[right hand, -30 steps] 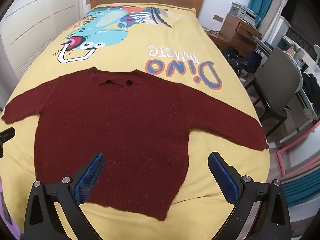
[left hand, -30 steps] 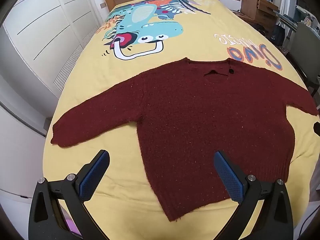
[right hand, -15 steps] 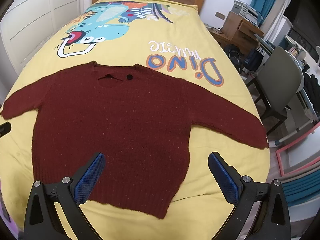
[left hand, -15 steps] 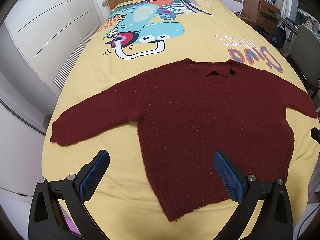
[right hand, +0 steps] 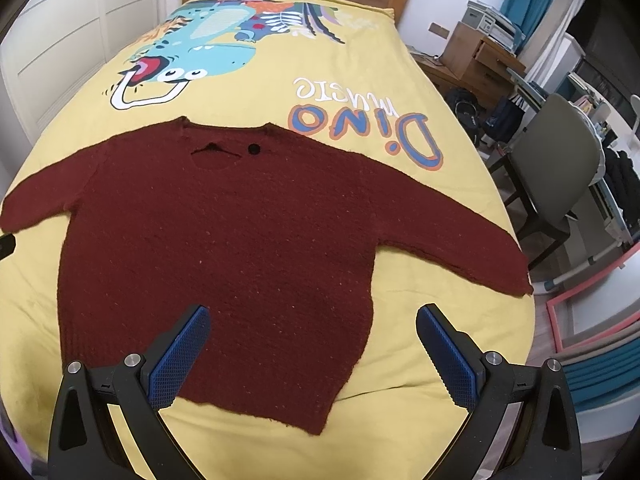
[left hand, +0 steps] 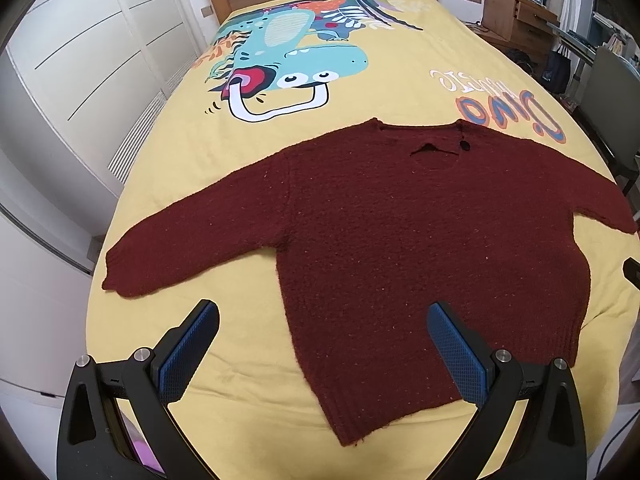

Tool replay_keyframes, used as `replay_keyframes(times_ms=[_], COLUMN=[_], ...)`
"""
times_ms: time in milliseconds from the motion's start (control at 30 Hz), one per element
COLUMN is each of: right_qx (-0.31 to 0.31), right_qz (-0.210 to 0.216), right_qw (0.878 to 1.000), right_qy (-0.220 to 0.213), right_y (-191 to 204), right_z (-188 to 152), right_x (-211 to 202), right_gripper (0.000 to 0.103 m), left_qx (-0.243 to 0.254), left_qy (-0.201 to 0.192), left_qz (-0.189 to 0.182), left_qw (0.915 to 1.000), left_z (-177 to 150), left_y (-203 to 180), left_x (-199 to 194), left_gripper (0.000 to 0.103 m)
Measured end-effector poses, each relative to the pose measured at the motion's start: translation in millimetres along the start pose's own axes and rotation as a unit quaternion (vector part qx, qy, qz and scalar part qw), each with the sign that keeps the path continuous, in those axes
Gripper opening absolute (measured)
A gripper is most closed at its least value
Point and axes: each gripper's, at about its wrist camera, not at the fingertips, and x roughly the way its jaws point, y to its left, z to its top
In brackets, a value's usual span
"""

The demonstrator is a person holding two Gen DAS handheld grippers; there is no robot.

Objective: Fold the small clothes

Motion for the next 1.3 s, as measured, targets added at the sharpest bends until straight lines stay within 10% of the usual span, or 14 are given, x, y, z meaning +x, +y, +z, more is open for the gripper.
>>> replay_keyframes(times_ms=[1300], right_qx=[0.002], right_qz=[-0.021], right_qw=[1.0], right_qy=[0.002], right_y=[-7.0], right_z=[-1.7], right_x=[-1.7], right_gripper=[0.103], left_qx=[0.003], left_qy=[0.006], left_qz=[-0.008], left_qw=[0.9999], left_z=[2.7], left_y=[1.8], left_x=[3.8], left_gripper=[0.102])
